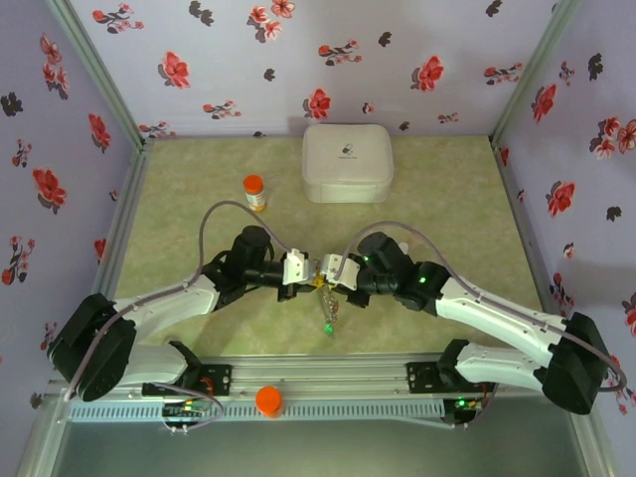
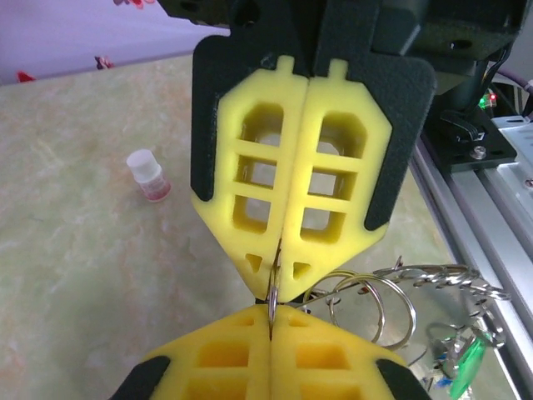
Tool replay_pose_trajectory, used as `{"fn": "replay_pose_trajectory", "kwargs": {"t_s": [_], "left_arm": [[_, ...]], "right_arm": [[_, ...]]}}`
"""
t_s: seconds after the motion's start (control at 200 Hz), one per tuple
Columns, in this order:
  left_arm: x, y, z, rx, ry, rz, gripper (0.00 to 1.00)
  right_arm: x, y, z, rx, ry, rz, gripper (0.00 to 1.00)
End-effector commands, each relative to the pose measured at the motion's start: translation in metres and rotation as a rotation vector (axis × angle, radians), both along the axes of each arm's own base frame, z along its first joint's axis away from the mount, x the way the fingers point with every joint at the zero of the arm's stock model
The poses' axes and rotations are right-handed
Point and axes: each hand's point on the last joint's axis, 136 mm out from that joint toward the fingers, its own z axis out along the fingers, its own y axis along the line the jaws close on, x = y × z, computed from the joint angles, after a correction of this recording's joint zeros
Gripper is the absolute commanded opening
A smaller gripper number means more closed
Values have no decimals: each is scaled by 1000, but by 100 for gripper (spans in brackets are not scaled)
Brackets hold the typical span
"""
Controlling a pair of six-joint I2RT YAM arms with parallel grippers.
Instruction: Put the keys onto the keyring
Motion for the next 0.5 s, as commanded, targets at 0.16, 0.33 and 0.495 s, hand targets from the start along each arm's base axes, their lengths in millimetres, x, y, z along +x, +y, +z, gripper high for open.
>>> {"fn": "replay_pose_trajectory", "kwargs": {"t_s": [0.16,0.33,0.495], "left_arm": [[0,-1,12,-54,-22,19,0],[-1,-2,24,-177,-23,36,0],[1,-4,28,-250,-45,39,0]], "right_arm": [[4,2,27,102,-30,-25,18],[2,-8,18,176,2,-58,23],[0,-13,11,159,13,-68,23]]}}
